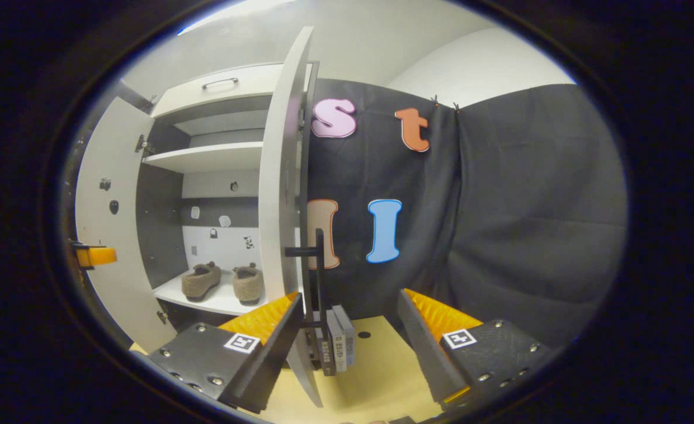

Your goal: Grab one shoe with the right hand and put it into the shoe cabinet, grab the other shoe with the left hand and put it into the shoe cabinet; then close the right door with the right hand and the left door with the left hand.

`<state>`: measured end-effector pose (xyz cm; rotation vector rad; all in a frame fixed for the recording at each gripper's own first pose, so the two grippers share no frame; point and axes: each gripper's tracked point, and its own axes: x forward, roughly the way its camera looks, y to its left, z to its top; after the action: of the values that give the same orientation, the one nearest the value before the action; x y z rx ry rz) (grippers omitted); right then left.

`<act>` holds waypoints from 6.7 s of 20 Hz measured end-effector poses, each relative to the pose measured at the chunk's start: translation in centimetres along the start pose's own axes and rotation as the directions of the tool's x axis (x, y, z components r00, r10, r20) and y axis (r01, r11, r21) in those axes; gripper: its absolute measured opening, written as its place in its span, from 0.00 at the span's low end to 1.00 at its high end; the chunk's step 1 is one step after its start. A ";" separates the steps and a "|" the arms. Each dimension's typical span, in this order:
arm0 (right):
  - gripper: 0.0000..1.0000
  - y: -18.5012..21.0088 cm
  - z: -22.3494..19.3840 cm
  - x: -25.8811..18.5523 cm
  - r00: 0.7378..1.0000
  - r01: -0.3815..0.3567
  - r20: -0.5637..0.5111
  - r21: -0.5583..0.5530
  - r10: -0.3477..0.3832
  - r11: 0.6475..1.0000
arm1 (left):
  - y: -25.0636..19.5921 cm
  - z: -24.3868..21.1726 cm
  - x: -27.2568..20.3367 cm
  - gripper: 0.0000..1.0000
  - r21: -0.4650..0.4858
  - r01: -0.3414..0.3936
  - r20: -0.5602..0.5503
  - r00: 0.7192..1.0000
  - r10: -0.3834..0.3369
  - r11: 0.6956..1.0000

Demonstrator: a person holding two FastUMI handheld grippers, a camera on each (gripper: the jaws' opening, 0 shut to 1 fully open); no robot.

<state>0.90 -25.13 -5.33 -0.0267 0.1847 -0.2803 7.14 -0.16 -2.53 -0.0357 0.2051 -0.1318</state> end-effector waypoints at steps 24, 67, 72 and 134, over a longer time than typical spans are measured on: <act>0.97 23.4 2.9 0.5 0.912 -0.410 0.021 0.010 0.410 0.912 | 11.5 1.2 -14.2 0.80 0.080 -0.296 0.107 0.952 0.287 0.952; 0.97 20.2 -0.2 0.2 0.943 -0.333 -0.005 0.066 0.334 0.941 | 16.1 -1.6 -6.6 0.82 -0.014 -0.261 0.022 0.965 0.261 0.965; 0.97 20.0 -0.4 0.1 0.948 -0.315 -0.010 0.078 0.317 0.946 | 14.2 -1.9 -5.7 0.79 -0.015 -0.219 0.015 0.976 0.219 0.976; 0.97 20.8 8.4 -8.0 0.948 -0.274 0.178 0.031 0.264 0.961 | -5.4 6.6 -6.2 0.82 0.063 -0.010 0.268 0.963 -0.008 0.998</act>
<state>0.60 -2.91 3.25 0.0294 0.0073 -0.0093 1.77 -4.51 5.44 0.0103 -0.0704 -0.1311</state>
